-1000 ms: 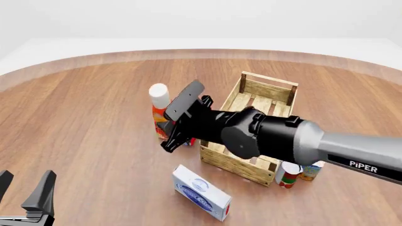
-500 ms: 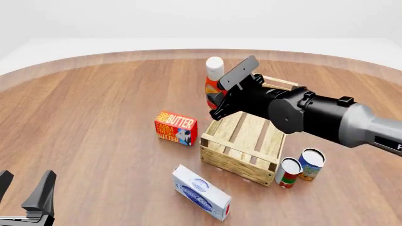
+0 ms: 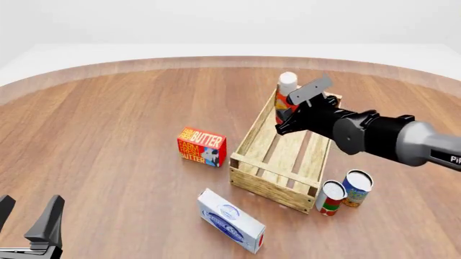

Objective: Pick up the ketchup, and put it in the wooden tray.

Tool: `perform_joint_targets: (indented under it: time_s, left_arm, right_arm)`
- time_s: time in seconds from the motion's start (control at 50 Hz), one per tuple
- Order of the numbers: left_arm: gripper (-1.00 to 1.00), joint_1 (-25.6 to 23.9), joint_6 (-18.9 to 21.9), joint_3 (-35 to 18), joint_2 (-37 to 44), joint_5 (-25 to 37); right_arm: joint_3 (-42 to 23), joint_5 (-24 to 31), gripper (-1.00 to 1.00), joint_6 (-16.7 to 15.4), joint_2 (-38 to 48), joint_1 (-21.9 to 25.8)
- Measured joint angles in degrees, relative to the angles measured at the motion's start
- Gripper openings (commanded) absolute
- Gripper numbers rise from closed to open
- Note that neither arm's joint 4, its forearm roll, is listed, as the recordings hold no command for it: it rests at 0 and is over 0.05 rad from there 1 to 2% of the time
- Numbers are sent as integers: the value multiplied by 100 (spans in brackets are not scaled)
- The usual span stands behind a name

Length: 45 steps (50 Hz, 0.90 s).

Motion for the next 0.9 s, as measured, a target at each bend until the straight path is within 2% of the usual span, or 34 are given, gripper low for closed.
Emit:
perform_joint_targets:
  time_s: [0.52,0.9]
  left_arm:
    - [100,0,0,0,0,0]
    - [100,0,0,0,0,0]
  right_arm:
    - [-276,-599,-100,235,1208,-409]
    - [-321,-928,-100,361,1786,-565]
